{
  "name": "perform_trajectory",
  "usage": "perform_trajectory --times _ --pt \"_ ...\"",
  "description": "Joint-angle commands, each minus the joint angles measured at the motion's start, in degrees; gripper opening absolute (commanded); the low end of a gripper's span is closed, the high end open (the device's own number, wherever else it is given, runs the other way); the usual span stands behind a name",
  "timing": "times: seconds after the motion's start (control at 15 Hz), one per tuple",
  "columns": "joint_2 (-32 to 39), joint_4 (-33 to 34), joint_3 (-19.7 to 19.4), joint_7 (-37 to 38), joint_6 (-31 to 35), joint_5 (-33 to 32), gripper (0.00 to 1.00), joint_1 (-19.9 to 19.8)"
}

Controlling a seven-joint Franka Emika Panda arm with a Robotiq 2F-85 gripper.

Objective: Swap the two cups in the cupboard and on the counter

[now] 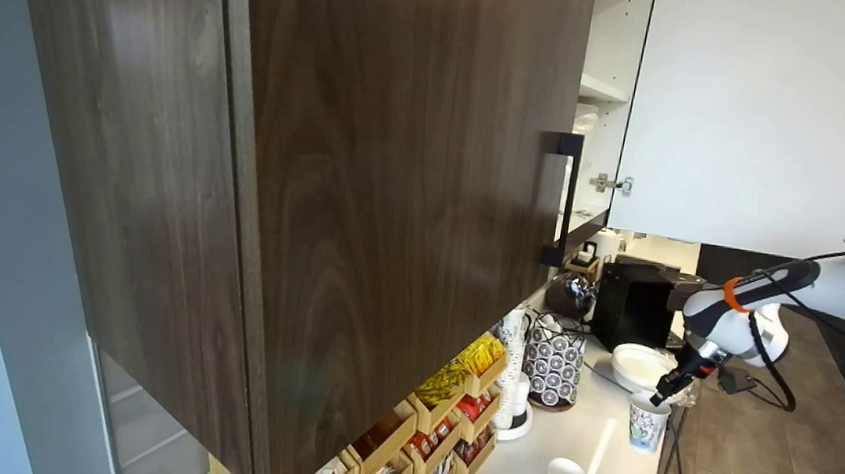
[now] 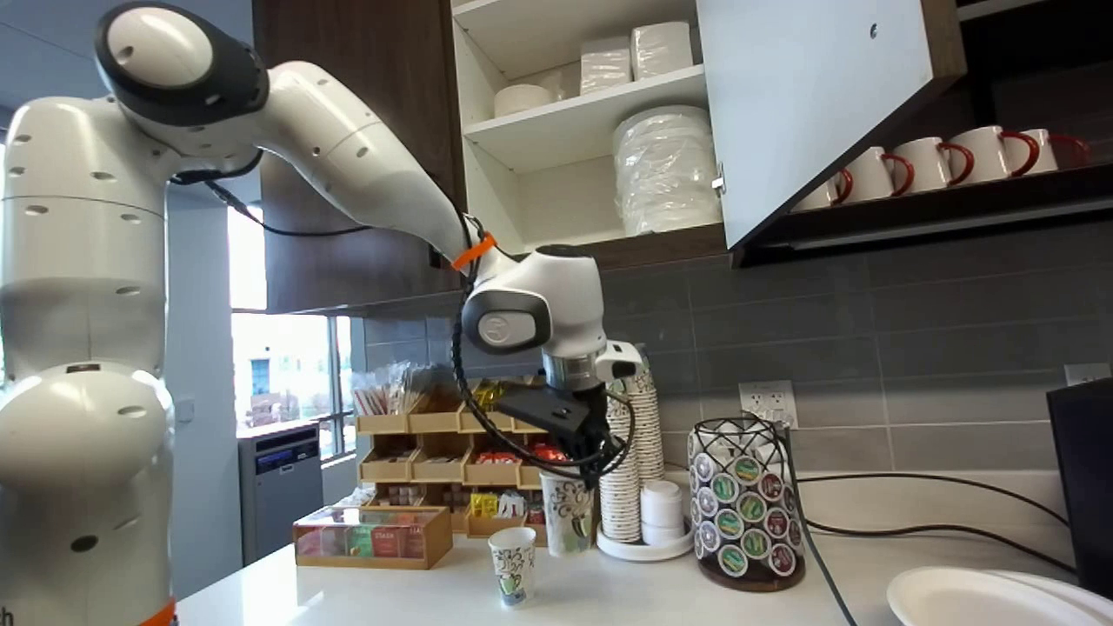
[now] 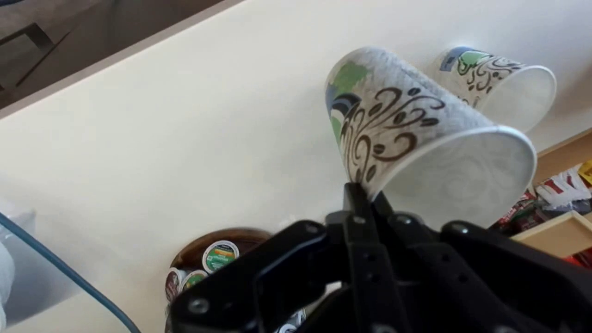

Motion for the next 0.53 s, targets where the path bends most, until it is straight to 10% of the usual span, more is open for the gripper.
perform_trajectory --times 0.0,0.47 --pt "8.5 3.4 1.2 -11.1 3.4 9.8 0.01 -0.9" --pt "19.6 10.2 3.3 -24.2 2.9 24.4 0.01 -4.0"
